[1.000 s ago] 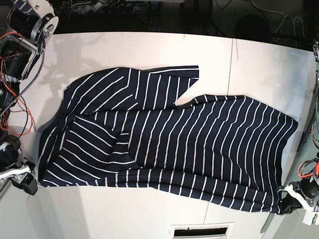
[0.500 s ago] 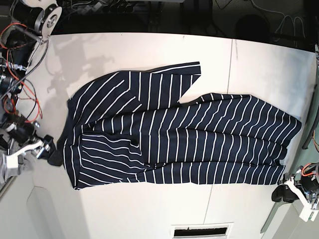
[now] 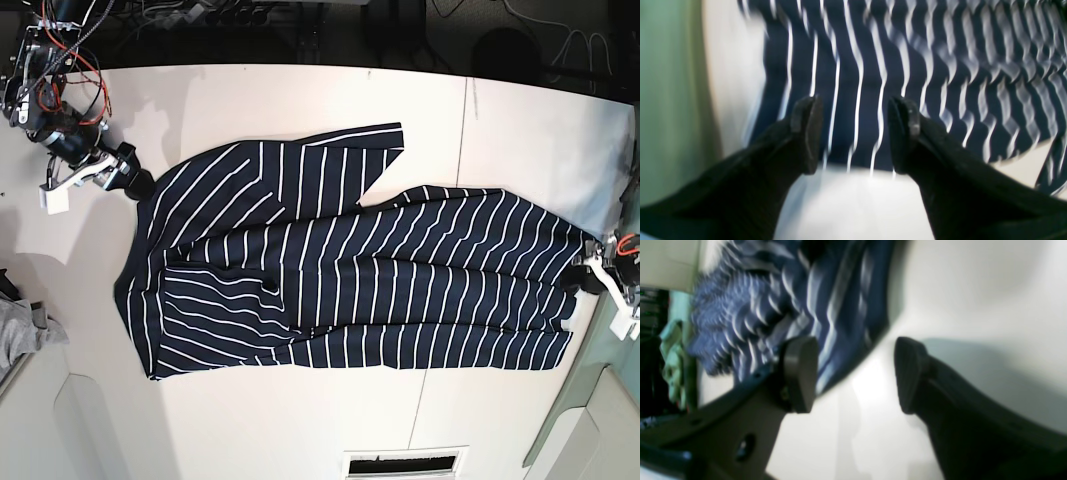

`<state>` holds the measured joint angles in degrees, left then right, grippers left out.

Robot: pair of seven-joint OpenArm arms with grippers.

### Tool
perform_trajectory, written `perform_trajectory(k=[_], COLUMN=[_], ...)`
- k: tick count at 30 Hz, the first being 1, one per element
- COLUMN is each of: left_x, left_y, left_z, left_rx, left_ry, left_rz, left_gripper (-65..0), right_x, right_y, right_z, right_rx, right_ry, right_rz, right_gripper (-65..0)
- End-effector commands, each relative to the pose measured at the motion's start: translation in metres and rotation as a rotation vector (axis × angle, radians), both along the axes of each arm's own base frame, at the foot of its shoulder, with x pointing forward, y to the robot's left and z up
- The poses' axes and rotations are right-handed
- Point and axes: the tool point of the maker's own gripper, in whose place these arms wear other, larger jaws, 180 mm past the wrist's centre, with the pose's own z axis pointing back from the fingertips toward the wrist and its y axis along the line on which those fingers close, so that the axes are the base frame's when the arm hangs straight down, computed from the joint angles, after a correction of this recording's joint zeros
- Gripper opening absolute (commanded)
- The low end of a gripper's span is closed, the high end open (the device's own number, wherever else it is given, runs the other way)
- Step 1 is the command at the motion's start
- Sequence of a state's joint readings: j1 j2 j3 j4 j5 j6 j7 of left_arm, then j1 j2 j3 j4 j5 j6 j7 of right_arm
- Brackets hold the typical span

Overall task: Layout the t-shirt on the table in an organized manner, then fold the t-shirt properly
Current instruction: 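Release the shirt and move the right gripper to the shirt's edge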

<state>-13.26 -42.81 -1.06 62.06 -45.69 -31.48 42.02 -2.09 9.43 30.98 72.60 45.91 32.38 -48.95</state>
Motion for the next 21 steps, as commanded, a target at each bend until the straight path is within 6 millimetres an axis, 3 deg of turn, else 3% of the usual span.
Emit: perform_trajectory(k=[1, 10, 17, 21], left_x=[0.01, -0.015, -0.037, -0.047], left_y=[0.013, 0.036, 0.042, 0.036], left_z=[0.024, 0.026, 0.013, -0.001], left_rx=[-0.006, -0.081, -0.113, -0.133], left_ry=[-0.07, -0.087, -0.064, -0.038], left_rz=[0.027, 0.108, 0.146, 0.155], left_gripper=[-31.5, -31.5, -31.5, -31.5], right_x=[0.011, 0.005, -0.003, -0.001], right_y=[0.005, 0.045, 0.116, 0.147], right_z=[0.014, 0.008, 0.003, 0.007], right_rx=[0.015, 0.094, 0.149, 0.183], right_ry=[-0.061, -0.034, -0.008, -0.03], right_rz=[0.007, 0.057, 0.201, 0.224], right_gripper=[-29.0, -29.0, -29.0, -29.0])
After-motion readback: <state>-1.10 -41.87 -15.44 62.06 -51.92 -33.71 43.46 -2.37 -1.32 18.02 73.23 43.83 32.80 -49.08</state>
